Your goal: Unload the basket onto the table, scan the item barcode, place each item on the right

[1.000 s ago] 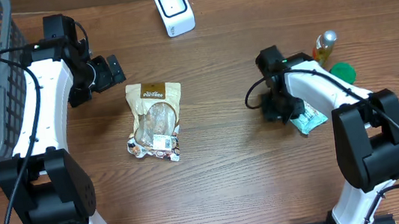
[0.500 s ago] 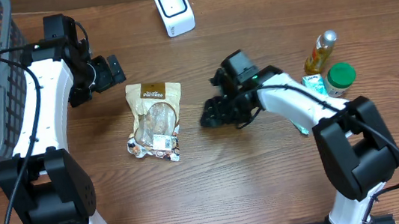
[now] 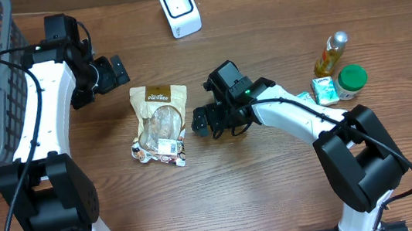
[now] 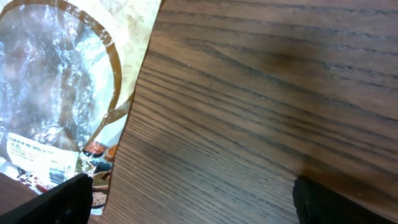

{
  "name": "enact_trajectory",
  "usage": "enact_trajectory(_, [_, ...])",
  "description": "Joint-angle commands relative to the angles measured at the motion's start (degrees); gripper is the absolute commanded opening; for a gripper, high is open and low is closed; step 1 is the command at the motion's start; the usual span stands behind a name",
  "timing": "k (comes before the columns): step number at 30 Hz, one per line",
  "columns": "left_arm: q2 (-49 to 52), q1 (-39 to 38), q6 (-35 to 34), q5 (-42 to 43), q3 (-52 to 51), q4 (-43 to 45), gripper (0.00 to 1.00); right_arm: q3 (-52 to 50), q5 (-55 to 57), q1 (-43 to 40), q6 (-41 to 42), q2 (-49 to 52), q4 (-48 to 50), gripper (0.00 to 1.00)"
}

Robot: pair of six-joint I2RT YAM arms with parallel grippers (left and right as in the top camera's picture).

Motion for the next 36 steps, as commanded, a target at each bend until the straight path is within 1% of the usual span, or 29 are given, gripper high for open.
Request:
enact_trajectory(1, [-0.76, -0.46, 1.25, 3.30, 0.55, -1.11, 1.00, -0.28, 1.22, 0.04, 0.22, -0.20, 0.31, 1.00])
enact_trajectory(5, [-0.72, -1.09, 0.61, 8.39, -0.33, -2.16, 1.00, -0.28, 1.22, 0.04, 0.22, -0.20, 0.35, 1.00])
enact_trajectory(6, [-0.72, -1.51, 0.66, 9.40, -0.79, -2.12, 0.95, -0.28, 1.25, 0.04, 0.22, -0.20, 0.37, 1.00])
enact_trajectory(8, [-0.66, -2.62, 0.66, 9.51, -1.81, -1.97, 0.64, -0.28, 1.25, 0.04, 0.22, -0.20, 0.46, 1.00])
enact_trajectory(9, [-0.66, -3.30, 0.66, 9.22, -2.25, -1.97, 0.52, -0.28, 1.22, 0.04, 0.20, -0.20, 0.52, 1.00])
enact_trajectory(10, [-0.66, -4.66, 0.96, 9.09, -3.15, -1.99, 0.32, -0.28, 1.25, 0.04, 0.22, -0.20, 0.50, 1.00])
enact_trajectory(11, [-0.66, -5.40, 1.14, 9.07, -3.56, -1.99, 0.20, -0.28, 1.22, 0.04, 0.20, -0.20, 0.50, 1.00])
enact_trajectory(13, [-0.66, -6.62, 1.14, 9.05, -4.48, -1.51, 0.05, -0.28, 1.25, 0.04, 0.22, -0.20, 0.50, 1.00])
enact_trajectory(16, [-0.66, -8.50, 2.16, 9.03, -6.54, 0.55, 0.04, -0.28, 1.25, 0.04, 0.22, -0.20, 0.48, 1.00])
enact_trajectory(19, [-0.66, -10.25, 3.23, 8.55, -8.52, 1.86, 0.06, -0.28, 1.25, 0.04, 0.20, -0.20, 0.35, 1.00])
enact_trajectory(20, [-0.66, -10.78, 3.23, 8.35, -9.14, 2.19, 0.09, -0.28, 1.22, 0.04, 0.22, -0.20, 0.31, 1.00])
enact_trajectory(22, [-0.66, -11.58, 3.21, 8.41, -9.44, 2.25, 0.22, -0.28, 1.25, 0.04, 0.20, -0.20, 0.31, 1.00])
enact_trajectory(23, [-0.66, -12.26, 3.17, 9.14, -9.42, 2.16, 0.21, -0.28, 1.25, 0.00, 0.22, -0.20, 0.31, 1.00])
enact_trajectory(24, [-0.66, -12.55, 3.17, 9.90, -9.42, 2.14, 0.16, -0.28, 1.22, 0.00, 0.22, -0.20, 0.31, 1.00])
enact_trajectory(25, [-0.66, -12.76, 3.21, 10.82, -9.42, 2.12, 0.16, -0.28, 1.22, 0.00, 0.22, -0.20, 0.31, 1.00])
enact_trajectory(27, [-0.66, -13.16, 3.21, 11.17, -9.42, 2.19, 0.24, -0.28, 1.22, 0.00, 0.22, -0.20, 0.31, 1.00])
enact_trajectory(28, [-0.66, -13.35, 3.23, 10.71, -9.44, 2.19, 0.25, -0.28, 1.22, 0.00, 0.22, -0.20, 0.31, 1.00])
enact_trajectory(30, [-0.66, -13.84, 3.23, 8.66, -9.66, 2.19, 0.23, -0.28, 1.22, 0.00, 0.22, -0.20, 0.28, 1.00])
enact_trajectory(32, [-0.63, -14.29, 3.19, 6.49, -9.88, 2.19, 0.15, -0.28, 1.22, 0.00, 0.22, -0.20, 0.11, 1.00])
enact_trajectory(34, [-0.61, -14.75, 3.17, 5.29, -10.08, 2.19, 0.09, -0.28, 1.25, 0.00, 0.22, -0.20, 0.00, 1.00])
enact_trajectory(36, [-0.44, -15.21, 3.19, 4.96, -10.08, 2.12, 0.08, -0.28, 1.25, 0.00, 0.20, -0.20, -0.11, 1.00])
